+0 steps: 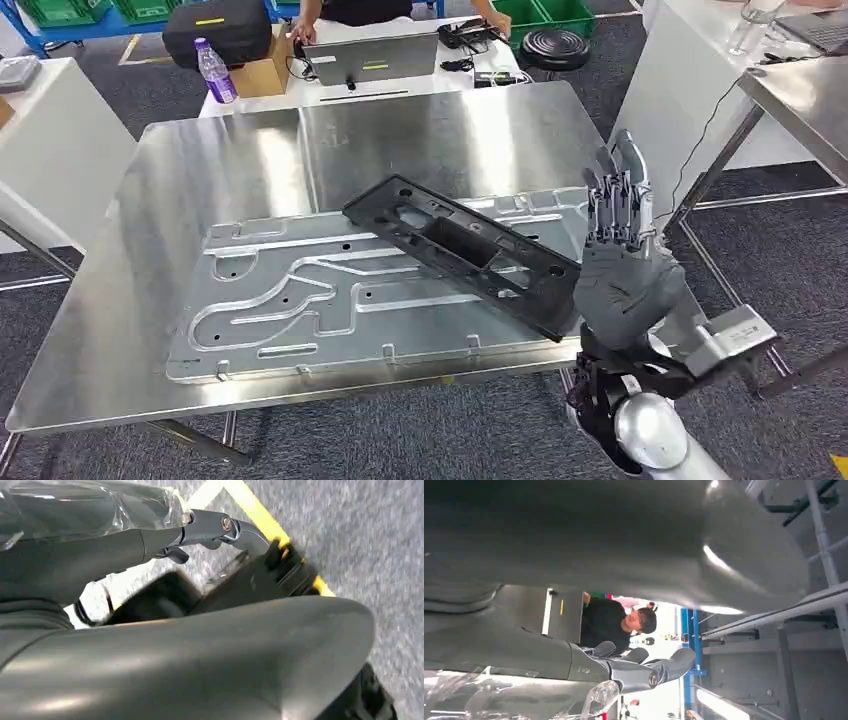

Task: Take the parts from the cabinet and place them on the table.

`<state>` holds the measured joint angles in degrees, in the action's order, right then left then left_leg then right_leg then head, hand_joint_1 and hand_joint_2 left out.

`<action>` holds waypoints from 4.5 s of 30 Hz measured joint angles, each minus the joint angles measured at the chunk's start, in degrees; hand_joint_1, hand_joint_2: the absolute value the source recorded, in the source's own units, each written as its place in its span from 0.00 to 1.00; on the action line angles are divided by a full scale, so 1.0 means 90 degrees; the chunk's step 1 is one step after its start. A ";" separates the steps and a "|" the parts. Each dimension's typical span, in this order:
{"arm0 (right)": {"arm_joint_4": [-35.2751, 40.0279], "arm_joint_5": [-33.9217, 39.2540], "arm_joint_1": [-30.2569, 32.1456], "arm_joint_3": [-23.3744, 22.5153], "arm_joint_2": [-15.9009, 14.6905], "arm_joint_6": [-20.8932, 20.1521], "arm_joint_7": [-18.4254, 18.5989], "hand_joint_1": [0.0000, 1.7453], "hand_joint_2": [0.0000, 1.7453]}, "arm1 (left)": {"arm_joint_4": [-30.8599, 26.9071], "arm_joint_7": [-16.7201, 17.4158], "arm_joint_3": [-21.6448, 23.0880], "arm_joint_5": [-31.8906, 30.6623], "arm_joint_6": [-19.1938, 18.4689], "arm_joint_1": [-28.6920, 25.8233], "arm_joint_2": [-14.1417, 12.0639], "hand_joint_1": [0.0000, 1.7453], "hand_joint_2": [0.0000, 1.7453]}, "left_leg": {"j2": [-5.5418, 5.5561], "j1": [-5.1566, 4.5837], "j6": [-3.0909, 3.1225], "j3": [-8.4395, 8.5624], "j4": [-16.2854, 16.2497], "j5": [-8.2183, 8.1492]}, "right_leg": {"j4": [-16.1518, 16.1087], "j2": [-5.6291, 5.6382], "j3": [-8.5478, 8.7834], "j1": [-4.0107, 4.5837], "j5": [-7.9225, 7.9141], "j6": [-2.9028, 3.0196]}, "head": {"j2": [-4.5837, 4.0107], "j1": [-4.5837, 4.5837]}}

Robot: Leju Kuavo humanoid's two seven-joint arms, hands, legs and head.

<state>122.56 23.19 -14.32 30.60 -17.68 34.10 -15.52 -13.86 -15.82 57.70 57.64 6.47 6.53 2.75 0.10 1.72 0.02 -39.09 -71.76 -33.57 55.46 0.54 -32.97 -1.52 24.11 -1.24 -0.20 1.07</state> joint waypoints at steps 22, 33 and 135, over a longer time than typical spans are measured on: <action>0.0879 0.0340 0.0982 -0.0425 0.0087 -0.0138 -0.0447 0.00 0.00 | 0.0010 -0.0184 -0.0167 0.0204 0.0078 -0.0033 0.0012 0.00 0.00 | -0.0468 -0.0262 0.0369 0.1180 0.2088 0.0948 | -0.0119 -0.0551 0.0323 0.0070 0.0180 -0.0412 | 0.0000 0.0036; 0.0966 0.0296 0.1343 -0.0559 0.0092 -0.0138 -0.0508 0.00 0.00 | 0.0010 -0.0243 -0.0165 0.0240 0.0109 -0.0067 0.0024 0.00 0.00 | -0.0100 -0.0171 0.0112 0.0206 -0.0076 0.0008 | -0.0111 0.0175 0.0099 0.0065 -0.0004 0.0058 | 0.0000 0.0032; -1.1585 0.1464 0.1145 -0.2436 0.1569 -0.0250 0.1465 0.00 0.00 | 0.0036 -0.0425 -0.0427 0.0998 -0.0189 -0.0015 -0.0044 0.00 0.00 | 0.0239 -0.0105 0.0323 0.1318 0.2184 0.0945 | -0.0207 0.0591 0.0024 -0.0019 -0.0178 -0.0224 | 0.0000 0.0058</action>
<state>18.29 36.37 -4.01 8.68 -3.56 31.84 -2.34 -13.53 -19.65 53.86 66.62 4.76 6.39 2.36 2.25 0.77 2.92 -27.22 -52.10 -25.06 53.60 5.86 -32.75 -1.70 22.51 -3.25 -0.20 1.60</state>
